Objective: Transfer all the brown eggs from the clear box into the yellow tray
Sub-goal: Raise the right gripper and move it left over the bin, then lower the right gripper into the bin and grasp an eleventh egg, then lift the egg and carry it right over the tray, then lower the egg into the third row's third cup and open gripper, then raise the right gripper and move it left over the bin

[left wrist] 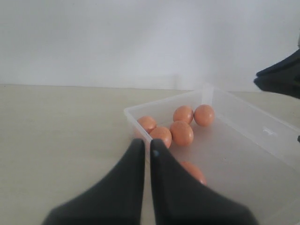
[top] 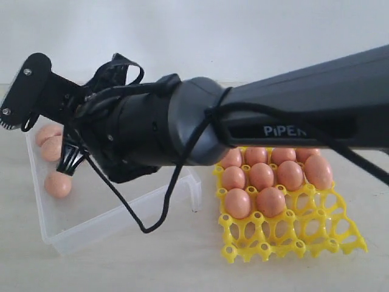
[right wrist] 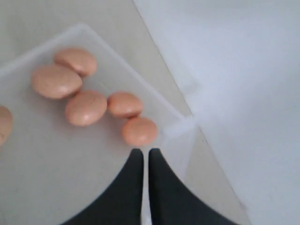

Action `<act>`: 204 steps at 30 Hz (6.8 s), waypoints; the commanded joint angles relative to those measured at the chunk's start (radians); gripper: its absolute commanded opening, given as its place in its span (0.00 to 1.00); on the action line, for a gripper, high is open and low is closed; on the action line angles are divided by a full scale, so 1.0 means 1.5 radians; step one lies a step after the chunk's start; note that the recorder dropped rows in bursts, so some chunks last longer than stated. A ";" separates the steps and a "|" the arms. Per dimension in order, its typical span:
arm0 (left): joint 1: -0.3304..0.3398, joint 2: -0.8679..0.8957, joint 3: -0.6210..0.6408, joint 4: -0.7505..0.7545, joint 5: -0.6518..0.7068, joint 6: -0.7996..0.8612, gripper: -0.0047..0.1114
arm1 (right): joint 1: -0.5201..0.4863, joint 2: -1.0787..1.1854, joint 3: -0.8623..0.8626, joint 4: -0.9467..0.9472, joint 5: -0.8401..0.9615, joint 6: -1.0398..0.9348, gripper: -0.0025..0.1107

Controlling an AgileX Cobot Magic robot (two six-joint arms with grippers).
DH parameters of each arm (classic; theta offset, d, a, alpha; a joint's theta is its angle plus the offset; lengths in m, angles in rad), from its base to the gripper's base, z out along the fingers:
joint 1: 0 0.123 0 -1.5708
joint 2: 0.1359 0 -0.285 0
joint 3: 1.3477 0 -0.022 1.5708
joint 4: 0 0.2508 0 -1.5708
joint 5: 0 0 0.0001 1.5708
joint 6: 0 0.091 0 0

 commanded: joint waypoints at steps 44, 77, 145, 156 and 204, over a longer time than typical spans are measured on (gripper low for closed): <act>0.001 -0.002 0.002 0.001 0.000 -0.001 0.08 | -0.162 0.361 -0.441 1.470 0.137 -0.801 0.44; 0.001 -0.002 0.002 0.001 0.000 -0.001 0.08 | -0.043 0.122 -0.252 0.949 -0.138 -0.344 0.02; 0.001 -0.002 0.002 0.001 0.000 -0.001 0.08 | -0.760 -0.296 0.635 -0.173 -0.843 0.185 0.02; 0.001 -0.002 0.002 0.001 0.000 -0.001 0.08 | -0.760 -0.296 0.635 -0.173 -0.798 0.211 0.02; 0.001 -0.002 0.002 0.001 0.000 -0.001 0.08 | -0.135 -0.376 0.355 0.000 -0.458 0.280 0.02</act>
